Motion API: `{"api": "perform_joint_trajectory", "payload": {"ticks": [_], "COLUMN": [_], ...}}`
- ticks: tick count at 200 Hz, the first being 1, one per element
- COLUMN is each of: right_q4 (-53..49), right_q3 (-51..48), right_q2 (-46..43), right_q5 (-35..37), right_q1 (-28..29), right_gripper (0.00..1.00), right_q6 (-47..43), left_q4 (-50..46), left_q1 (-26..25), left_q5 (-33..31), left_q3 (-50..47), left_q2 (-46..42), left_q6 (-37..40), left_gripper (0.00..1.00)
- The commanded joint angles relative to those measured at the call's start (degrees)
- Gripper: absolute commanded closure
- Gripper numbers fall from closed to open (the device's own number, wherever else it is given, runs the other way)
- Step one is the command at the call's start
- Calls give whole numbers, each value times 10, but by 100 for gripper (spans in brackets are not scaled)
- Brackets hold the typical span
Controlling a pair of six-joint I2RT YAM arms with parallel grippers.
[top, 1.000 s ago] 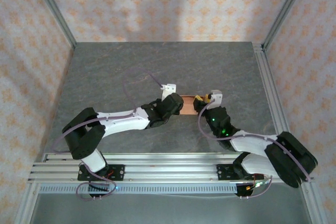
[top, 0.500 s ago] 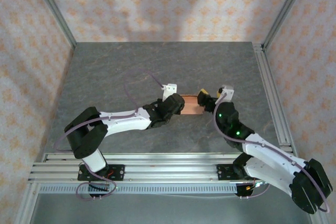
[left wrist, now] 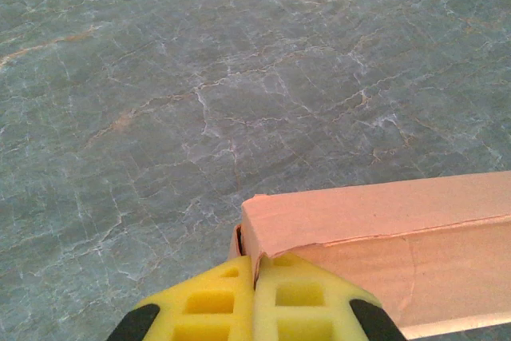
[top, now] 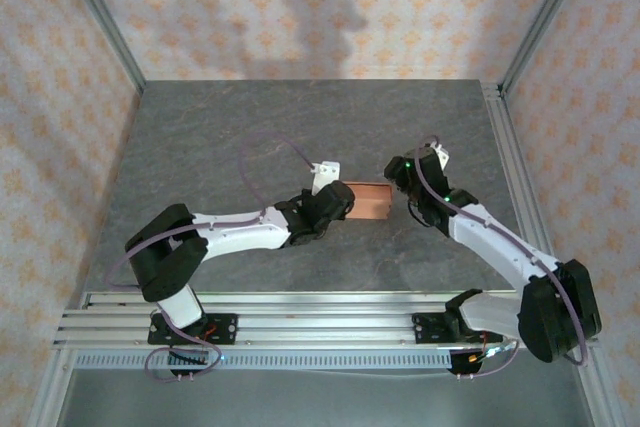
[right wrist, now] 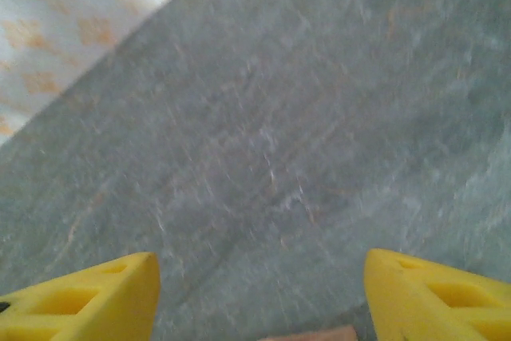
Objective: Fold the paper box
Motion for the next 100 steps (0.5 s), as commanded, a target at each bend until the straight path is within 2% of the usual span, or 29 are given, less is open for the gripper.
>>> {"api": "perform_joint_trajectory", "payload": {"ticks": [1,44,100], "right_q4": [-31,9,56], "right_q3": [8,-34,-65], "right_q2": [12,21,65], "right_q5": [-39,-43,-49], "right_q1": [-5,-5,-5], "right_gripper": [46,59,64], "right_q6": [23,45,66], "left_q4": [-43,-58,-94], "left_q1": [-9,-8,-8], "left_q5": [-3,-6,-19], "left_q3": [4,13,27], "left_q2": [23,30,26], "left_q6": [5,4,-9], "left_gripper": [100,100,100]}}
